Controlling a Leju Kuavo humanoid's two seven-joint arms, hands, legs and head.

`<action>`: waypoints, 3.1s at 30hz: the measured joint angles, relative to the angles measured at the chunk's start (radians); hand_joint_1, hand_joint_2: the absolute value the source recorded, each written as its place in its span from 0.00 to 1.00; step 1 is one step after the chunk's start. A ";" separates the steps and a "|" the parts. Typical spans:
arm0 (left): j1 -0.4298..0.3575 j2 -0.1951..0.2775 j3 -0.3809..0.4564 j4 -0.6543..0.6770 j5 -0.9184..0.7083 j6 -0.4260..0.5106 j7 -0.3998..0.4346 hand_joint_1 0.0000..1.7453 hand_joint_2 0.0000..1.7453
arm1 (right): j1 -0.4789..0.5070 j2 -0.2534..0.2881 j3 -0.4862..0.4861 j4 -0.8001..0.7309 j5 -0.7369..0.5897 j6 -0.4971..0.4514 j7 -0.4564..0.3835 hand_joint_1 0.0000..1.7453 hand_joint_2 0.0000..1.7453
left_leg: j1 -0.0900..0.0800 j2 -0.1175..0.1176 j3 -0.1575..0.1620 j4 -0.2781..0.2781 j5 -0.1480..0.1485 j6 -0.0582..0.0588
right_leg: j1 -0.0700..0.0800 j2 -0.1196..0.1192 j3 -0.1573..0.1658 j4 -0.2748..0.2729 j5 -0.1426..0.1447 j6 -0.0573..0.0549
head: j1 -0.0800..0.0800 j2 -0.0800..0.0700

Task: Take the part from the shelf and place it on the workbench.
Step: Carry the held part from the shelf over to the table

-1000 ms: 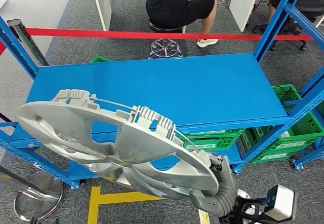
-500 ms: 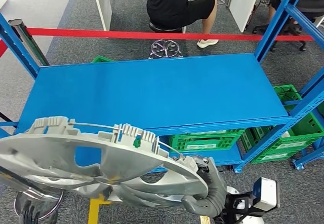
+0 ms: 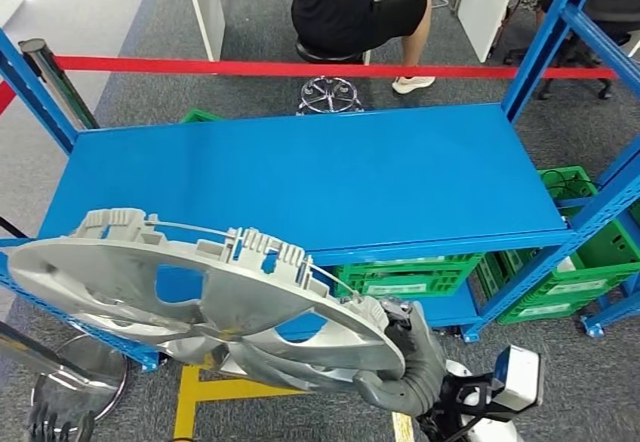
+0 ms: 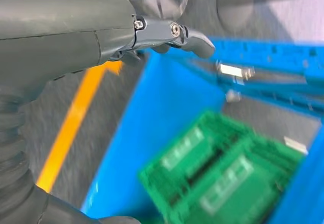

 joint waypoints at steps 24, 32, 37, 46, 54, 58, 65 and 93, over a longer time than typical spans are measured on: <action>0.036 -0.036 0.376 0.144 -0.381 0.123 0.171 0.00 1.00 | 0.045 0.000 -0.058 -0.054 0.103 -0.091 -0.027 1.00 1.00 | -0.003 0.012 -0.017 -0.012 0.025 0.034 | 0.016 -0.007 -0.119 0.256 -0.137 -0.005 | 0.001 0.000; 0.074 -0.040 0.297 0.145 -0.352 0.151 0.202 0.00 1.00 | 0.052 0.000 -0.070 -0.069 0.107 -0.098 -0.026 1.00 1.00 | -0.009 0.010 -0.035 -0.006 0.056 0.006 | 0.022 -0.005 0.039 -0.040 -0.007 -0.029 | 0.001 0.000; 0.082 -0.039 0.281 0.145 -0.351 0.154 0.203 0.00 1.00 | 0.055 0.000 -0.074 -0.072 0.107 -0.099 -0.026 1.00 1.00 | 0.000 0.010 -0.094 0.175 -0.097 -0.025 | 0.014 -0.017 0.001 -0.043 0.036 -0.054 | -0.008 0.000; 0.089 -0.038 0.253 0.141 -0.323 0.171 0.213 0.00 1.00 | 0.057 0.000 -0.076 -0.078 0.107 -0.104 -0.024 1.00 1.00 | 0.001 0.007 0.094 -0.035 -0.058 -0.011 | 0.015 -0.021 -0.082 -0.018 0.096 -0.023 | -0.008 0.000; 0.100 -0.040 0.224 0.132 -0.313 0.181 0.220 0.00 1.00 | 0.059 0.000 -0.077 -0.078 0.108 -0.106 -0.022 1.00 1.00 | -0.006 0.017 0.002 -0.036 0.027 0.035 | 0.008 -0.015 -0.148 0.237 -0.108 0.004 | 0.000 0.000; 0.100 -0.041 0.221 0.132 -0.313 0.181 0.220 0.00 1.00 | 0.058 0.000 -0.077 -0.079 0.108 -0.106 -0.022 1.00 1.00 | -0.016 0.017 -0.051 -0.033 0.065 0.031 | 0.016 -0.015 -0.005 0.127 -0.020 -0.016 | -0.001 0.000; 0.107 -0.039 0.213 0.130 -0.312 0.181 0.222 0.00 1.00 | 0.058 0.000 -0.079 -0.084 0.108 -0.106 -0.021 1.00 1.00 | -0.014 0.016 -0.083 0.007 0.067 -0.006 | 0.023 -0.022 0.126 -0.106 -0.041 -0.053 | -0.004 0.000; 0.113 -0.041 0.204 0.123 -0.312 0.182 0.223 0.00 1.00 | 0.060 0.000 -0.078 -0.087 0.108 -0.106 -0.021 1.00 1.00 | -0.003 -0.092 -0.027 -0.015 0.041 -0.003 | 0.011 0.064 0.036 -0.042 -0.010 -0.025 | -0.011 0.000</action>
